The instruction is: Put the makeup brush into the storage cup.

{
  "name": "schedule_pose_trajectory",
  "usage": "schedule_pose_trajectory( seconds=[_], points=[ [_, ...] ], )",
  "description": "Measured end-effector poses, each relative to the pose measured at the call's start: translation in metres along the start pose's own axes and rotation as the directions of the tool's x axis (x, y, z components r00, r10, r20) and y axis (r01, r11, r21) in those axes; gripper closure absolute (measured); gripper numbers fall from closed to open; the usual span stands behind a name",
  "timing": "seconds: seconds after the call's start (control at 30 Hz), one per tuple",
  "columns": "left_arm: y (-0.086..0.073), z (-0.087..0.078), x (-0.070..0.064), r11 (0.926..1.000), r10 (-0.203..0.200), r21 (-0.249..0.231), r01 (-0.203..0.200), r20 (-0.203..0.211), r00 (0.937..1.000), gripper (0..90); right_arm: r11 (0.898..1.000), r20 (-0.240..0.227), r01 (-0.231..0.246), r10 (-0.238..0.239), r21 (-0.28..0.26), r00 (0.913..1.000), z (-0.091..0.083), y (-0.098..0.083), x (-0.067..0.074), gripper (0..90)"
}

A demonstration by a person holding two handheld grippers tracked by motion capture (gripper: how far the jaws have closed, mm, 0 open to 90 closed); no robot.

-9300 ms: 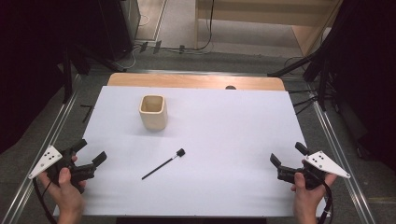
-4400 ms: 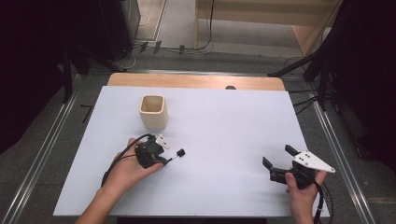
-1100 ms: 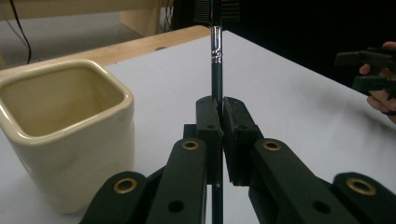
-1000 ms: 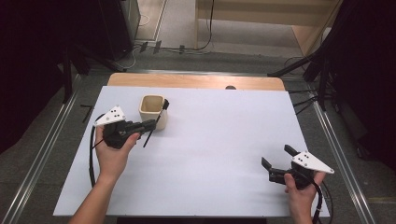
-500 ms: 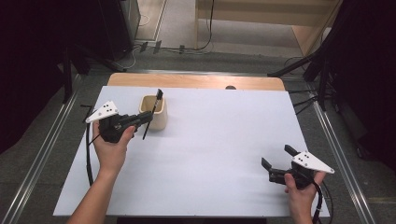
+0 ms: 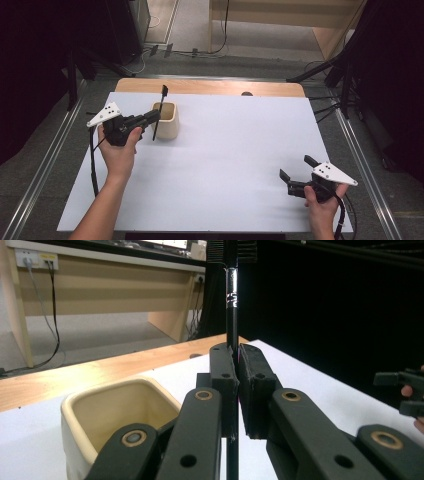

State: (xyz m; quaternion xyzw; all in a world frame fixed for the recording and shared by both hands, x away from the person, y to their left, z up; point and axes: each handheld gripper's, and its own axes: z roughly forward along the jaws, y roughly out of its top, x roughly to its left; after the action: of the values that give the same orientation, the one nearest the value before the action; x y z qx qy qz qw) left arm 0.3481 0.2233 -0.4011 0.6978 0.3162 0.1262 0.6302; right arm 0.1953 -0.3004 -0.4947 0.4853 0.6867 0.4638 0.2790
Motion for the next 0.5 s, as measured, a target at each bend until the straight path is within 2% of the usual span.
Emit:
schedule_pose_trajectory(
  seconds=[0.5],
  points=[
    [0.002,0.005,0.013,0.9963,0.001,-0.086,-0.006,-0.061,0.9981,86.8,1.0,0.0,0.003,-0.003,0.001,1.0,0.0,0.0,-0.001,0.0]
  ],
)
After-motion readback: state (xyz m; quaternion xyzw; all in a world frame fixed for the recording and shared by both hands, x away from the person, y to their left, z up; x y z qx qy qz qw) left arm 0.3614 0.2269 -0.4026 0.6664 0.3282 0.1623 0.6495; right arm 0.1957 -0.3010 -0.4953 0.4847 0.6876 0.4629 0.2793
